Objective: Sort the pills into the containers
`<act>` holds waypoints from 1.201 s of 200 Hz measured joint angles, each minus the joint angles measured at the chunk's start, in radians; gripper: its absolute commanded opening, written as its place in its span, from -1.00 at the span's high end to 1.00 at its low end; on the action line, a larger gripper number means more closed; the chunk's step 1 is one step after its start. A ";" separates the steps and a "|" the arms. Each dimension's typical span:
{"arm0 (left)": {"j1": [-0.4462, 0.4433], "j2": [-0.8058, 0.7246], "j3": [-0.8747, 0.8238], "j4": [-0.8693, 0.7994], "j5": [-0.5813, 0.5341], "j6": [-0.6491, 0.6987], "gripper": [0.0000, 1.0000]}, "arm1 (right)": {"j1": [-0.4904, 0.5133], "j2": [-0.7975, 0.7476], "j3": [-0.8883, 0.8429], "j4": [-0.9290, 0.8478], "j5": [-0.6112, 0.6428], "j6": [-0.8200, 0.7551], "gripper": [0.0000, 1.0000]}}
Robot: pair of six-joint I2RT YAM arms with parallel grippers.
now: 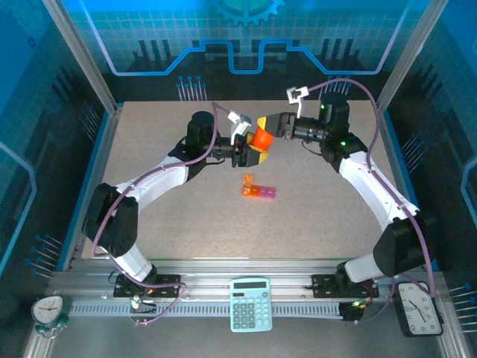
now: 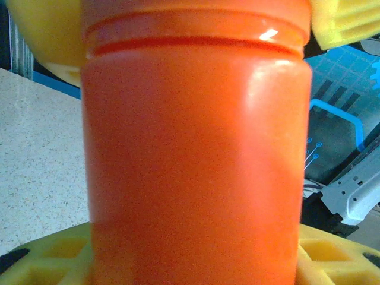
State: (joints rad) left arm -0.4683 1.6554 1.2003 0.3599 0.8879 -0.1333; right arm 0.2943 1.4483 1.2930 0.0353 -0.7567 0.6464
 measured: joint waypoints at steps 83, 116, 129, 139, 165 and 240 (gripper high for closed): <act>-0.098 -0.093 -0.123 -0.015 -0.432 0.135 0.81 | 0.087 -0.101 -0.154 0.068 0.336 0.104 0.44; -0.110 -0.093 -0.126 -0.014 -0.516 0.167 0.82 | 0.096 -0.102 -0.159 0.071 0.397 0.137 0.09; -0.111 -0.093 -0.126 -0.014 -0.526 0.171 0.84 | 0.095 -0.103 -0.158 0.068 0.401 0.139 -0.19; -0.111 -0.093 -0.126 -0.013 -0.531 0.186 0.84 | 0.090 -0.104 -0.156 0.056 0.398 0.148 -0.39; -0.101 -0.089 -0.118 -0.012 -0.495 0.192 0.84 | 0.040 -0.119 -0.154 0.025 0.343 0.153 -0.69; -0.041 -0.027 0.004 -0.045 -0.210 0.130 0.79 | -0.113 -0.101 -0.098 0.048 -0.011 0.073 -0.81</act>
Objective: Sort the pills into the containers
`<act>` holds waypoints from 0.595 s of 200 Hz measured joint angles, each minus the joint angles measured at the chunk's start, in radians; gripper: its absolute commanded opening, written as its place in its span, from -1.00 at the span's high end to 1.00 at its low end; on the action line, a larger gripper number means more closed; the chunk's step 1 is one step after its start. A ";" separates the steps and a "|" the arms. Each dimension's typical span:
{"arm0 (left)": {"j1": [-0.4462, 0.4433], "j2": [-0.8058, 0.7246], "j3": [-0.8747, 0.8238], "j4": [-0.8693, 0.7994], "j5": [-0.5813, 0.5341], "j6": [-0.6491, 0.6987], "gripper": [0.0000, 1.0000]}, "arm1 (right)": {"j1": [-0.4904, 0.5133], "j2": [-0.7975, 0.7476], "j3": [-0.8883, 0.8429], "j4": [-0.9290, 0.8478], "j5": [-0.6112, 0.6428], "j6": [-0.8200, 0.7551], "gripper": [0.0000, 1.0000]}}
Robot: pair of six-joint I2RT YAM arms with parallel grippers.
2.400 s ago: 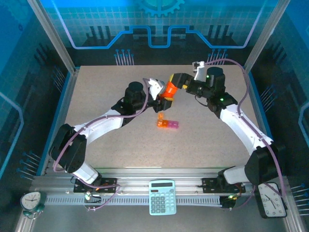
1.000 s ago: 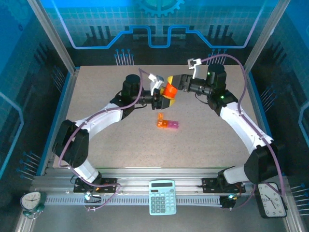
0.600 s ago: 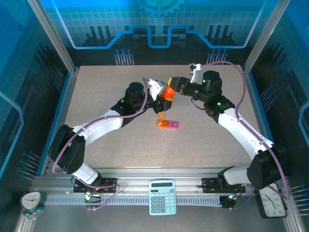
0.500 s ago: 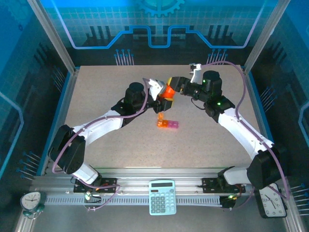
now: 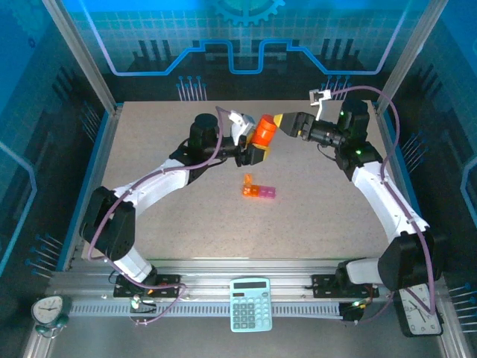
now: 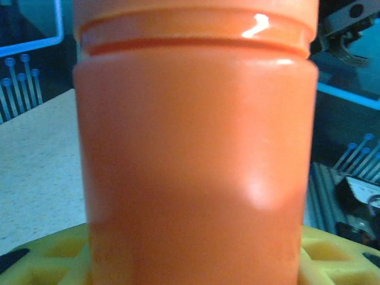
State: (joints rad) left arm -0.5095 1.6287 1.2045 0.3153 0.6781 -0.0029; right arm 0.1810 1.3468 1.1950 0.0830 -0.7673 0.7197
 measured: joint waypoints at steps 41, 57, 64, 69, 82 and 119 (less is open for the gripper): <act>0.000 0.013 0.016 -0.023 0.072 -0.021 0.78 | 0.045 0.029 0.032 -0.008 -0.047 -0.034 -0.72; 0.000 0.018 0.017 -0.027 0.083 -0.024 0.78 | 0.062 0.041 0.039 -0.016 -0.051 -0.044 -0.63; 0.000 0.019 0.017 -0.027 0.087 -0.025 0.78 | 0.068 0.044 0.041 -0.019 -0.053 -0.047 -0.59; 0.000 0.020 0.017 -0.027 0.088 -0.025 0.78 | 0.069 0.046 0.042 -0.021 -0.053 -0.049 -0.57; 0.000 0.021 0.017 -0.027 0.095 -0.025 0.78 | 0.075 0.049 0.043 -0.025 -0.051 -0.055 -0.46; 0.000 0.021 0.017 -0.027 0.116 -0.025 0.78 | 0.084 0.058 0.044 -0.043 -0.032 -0.069 -0.09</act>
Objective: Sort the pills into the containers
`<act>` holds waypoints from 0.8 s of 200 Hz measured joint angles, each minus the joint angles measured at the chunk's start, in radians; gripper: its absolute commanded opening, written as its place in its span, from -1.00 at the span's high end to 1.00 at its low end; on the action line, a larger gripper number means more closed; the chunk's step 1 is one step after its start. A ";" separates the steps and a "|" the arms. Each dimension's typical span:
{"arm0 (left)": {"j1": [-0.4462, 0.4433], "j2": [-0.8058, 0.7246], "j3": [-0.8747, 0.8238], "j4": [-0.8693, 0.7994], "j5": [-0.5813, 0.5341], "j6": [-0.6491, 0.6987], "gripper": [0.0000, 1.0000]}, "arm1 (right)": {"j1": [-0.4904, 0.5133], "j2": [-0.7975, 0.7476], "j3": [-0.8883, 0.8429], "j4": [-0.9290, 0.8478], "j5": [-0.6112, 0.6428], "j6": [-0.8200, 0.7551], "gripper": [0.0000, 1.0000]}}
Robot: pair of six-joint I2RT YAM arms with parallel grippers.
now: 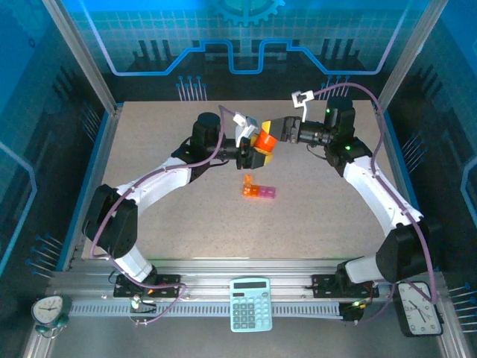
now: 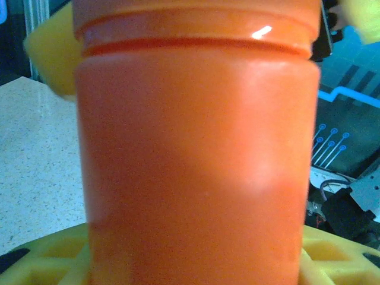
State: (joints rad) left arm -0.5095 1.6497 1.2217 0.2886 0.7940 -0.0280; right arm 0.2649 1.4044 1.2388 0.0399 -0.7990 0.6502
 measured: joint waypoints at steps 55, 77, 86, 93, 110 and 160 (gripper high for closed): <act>0.002 0.000 0.000 -0.019 0.004 -0.026 0.75 | 0.014 -0.004 -0.005 -0.005 0.061 -0.021 0.48; 0.002 0.000 0.000 -0.031 -0.008 -0.023 0.68 | 0.039 -0.046 -0.045 0.001 0.167 0.002 0.50; 0.001 0.000 -0.002 -0.031 -0.011 -0.022 0.67 | 0.055 -0.066 -0.060 0.004 0.219 0.008 0.51; 0.000 0.000 -0.002 -0.031 -0.011 -0.021 0.64 | 0.067 -0.078 -0.069 0.006 0.253 0.012 0.51; 0.000 -0.001 -0.002 -0.031 -0.011 -0.018 0.43 | 0.089 -0.094 -0.076 0.007 0.318 0.014 0.52; -0.003 -0.001 -0.002 -0.010 -0.096 -0.014 -0.98 | 0.101 -0.093 -0.078 -0.024 0.354 0.030 0.56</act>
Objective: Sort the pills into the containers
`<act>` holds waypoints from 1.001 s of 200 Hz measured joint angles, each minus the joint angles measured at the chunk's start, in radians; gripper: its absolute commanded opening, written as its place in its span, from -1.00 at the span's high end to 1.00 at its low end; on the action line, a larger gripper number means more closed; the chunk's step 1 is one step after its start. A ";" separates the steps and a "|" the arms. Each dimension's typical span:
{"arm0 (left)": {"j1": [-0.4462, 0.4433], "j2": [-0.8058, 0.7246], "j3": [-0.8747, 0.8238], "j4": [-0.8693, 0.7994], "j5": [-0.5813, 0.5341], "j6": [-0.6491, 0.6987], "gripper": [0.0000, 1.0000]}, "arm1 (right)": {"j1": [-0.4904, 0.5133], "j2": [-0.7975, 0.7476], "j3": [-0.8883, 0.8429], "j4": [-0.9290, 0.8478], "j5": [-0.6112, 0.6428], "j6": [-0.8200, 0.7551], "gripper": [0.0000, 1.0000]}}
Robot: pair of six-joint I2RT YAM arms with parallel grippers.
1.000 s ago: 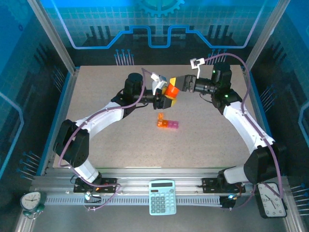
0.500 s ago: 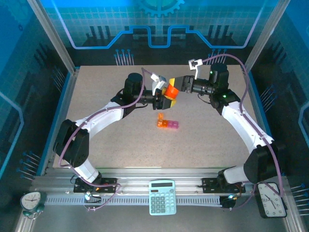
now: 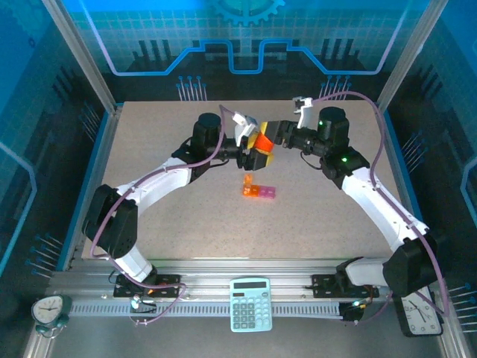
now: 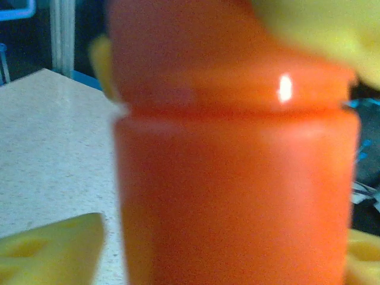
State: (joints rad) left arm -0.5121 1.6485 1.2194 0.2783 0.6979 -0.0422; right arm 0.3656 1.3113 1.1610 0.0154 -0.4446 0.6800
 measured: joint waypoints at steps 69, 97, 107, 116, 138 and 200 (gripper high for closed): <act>0.001 -0.065 -0.193 0.080 -0.079 -0.005 -0.98 | -0.110 0.004 -0.061 -0.031 0.061 -0.006 0.57; 0.003 -0.114 -0.256 0.095 -0.130 -0.009 -0.98 | -0.166 0.003 -0.150 -0.029 0.140 -0.035 0.55; 0.004 -0.134 -0.270 0.097 -0.157 -0.009 -0.98 | -0.179 0.003 -0.187 -0.027 0.178 -0.051 0.55; 0.005 -0.150 -0.280 0.097 -0.181 -0.009 -0.98 | -0.184 0.003 -0.218 -0.018 0.212 -0.066 0.55; 0.006 -0.194 -0.297 0.092 -0.250 -0.008 -0.98 | -0.190 0.003 -0.295 0.024 0.297 -0.103 0.56; 0.010 -0.282 -0.337 0.068 -0.399 0.019 -0.98 | -0.172 0.003 -0.472 0.184 0.541 -0.177 0.56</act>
State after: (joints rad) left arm -0.5026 1.3663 0.8825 0.3466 0.2993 -0.0231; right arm 0.1932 1.3148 0.6891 0.1993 0.0959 0.5030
